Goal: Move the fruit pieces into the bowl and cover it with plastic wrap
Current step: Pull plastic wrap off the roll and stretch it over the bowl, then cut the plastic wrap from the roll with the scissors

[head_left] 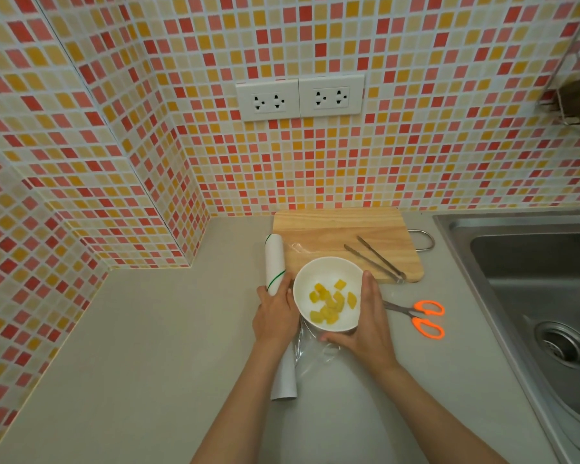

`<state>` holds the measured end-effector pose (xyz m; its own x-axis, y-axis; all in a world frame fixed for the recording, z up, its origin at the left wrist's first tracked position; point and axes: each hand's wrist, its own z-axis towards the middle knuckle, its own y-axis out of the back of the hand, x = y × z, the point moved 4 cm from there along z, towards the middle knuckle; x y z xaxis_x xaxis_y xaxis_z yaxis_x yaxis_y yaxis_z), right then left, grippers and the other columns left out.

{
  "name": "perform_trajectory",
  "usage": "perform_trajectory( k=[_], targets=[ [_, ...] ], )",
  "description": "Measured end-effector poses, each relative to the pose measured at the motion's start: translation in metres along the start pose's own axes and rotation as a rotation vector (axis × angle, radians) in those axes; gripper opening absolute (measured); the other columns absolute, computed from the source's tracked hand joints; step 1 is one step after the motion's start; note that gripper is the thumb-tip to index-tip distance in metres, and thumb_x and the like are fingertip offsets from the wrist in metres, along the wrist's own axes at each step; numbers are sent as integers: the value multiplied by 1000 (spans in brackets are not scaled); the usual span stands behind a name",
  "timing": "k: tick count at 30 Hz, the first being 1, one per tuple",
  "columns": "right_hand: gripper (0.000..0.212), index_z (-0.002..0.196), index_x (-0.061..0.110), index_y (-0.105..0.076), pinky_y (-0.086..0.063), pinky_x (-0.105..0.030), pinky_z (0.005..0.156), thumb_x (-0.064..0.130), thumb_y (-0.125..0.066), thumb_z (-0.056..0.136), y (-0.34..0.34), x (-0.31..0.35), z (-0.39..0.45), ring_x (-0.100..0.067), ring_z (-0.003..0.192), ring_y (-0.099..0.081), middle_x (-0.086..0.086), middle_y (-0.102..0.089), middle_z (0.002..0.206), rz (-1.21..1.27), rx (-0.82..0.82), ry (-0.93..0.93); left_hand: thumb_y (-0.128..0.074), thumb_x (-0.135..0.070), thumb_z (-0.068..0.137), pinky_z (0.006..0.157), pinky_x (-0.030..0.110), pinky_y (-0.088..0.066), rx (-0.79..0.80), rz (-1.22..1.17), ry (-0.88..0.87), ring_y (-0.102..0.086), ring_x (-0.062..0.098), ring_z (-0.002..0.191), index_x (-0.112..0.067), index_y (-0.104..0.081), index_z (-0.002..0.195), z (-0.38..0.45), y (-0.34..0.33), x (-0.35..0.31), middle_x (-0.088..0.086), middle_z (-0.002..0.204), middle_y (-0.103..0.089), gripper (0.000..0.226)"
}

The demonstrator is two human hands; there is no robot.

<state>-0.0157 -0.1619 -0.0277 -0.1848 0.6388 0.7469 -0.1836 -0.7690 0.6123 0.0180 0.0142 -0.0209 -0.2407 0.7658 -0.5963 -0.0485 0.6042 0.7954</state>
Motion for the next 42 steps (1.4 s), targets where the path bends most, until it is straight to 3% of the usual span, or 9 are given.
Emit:
perform_trajectory(
  k=[6,10,14,17,24,27,32,39,42],
  targets=[
    [140,149,11,-3,-8,-41,118,86,-56,44,6,-5,3,-11,145,-5,0,-9,157,-198,116,29,-21,-44,96,79,39,-45,33,32,-12,-48,28,74,-50,-30,132,-4,2,1,0,105,-27,38],
    [130,148,22,4,4,-41,119,90,-47,50,11,-11,-3,-8,146,-3,11,-1,156,-181,154,18,-23,-42,96,81,41,-46,32,42,-13,-49,28,78,-48,-31,135,-8,0,2,4,112,-32,40],
    [126,149,21,-4,4,-46,118,87,-48,52,20,-6,-2,-10,146,-11,5,-15,158,-226,118,-12,-24,-41,95,83,41,-47,49,62,-9,-54,32,83,-47,-30,136,-9,2,-1,8,120,-34,42],
    [129,149,24,1,2,-46,116,89,-47,48,20,7,13,-12,147,0,1,-5,160,-244,133,2,-26,-39,95,85,42,-49,51,77,-14,-57,34,88,-46,-30,137,-7,5,-3,9,121,-35,43],
    [143,145,29,20,7,-47,118,81,-66,43,-2,21,46,-31,145,18,-17,16,157,-384,528,50,-30,-42,95,89,43,-48,85,78,-39,-58,38,93,-45,-29,139,-3,10,1,10,125,-34,44],
    [144,146,28,20,7,-47,118,80,-67,44,-4,18,48,-33,144,19,-19,15,157,-427,574,52,-32,-44,96,93,44,-47,108,39,-39,-58,39,96,-43,-26,142,4,9,12,12,126,-33,47],
    [142,146,28,19,9,-46,117,80,-66,45,-6,17,49,-33,144,19,-18,15,157,-455,585,54,-24,-44,97,93,26,-32,189,-191,-39,-50,16,96,-55,-16,140,9,9,25,5,119,-34,45],
    [143,145,30,21,13,-43,115,83,-64,42,-7,8,50,-27,143,26,-12,21,157,-414,592,67,-43,-12,96,95,7,-27,243,-395,-184,-38,6,129,-27,-38,142,9,29,33,-5,140,-43,48],
    [143,145,30,22,13,-41,116,80,-67,44,-3,12,50,-24,143,26,-9,22,157,-396,619,54,-45,-8,96,109,20,-29,239,-438,-247,-42,14,132,-15,-38,142,7,32,33,2,143,-44,47]
  ],
)
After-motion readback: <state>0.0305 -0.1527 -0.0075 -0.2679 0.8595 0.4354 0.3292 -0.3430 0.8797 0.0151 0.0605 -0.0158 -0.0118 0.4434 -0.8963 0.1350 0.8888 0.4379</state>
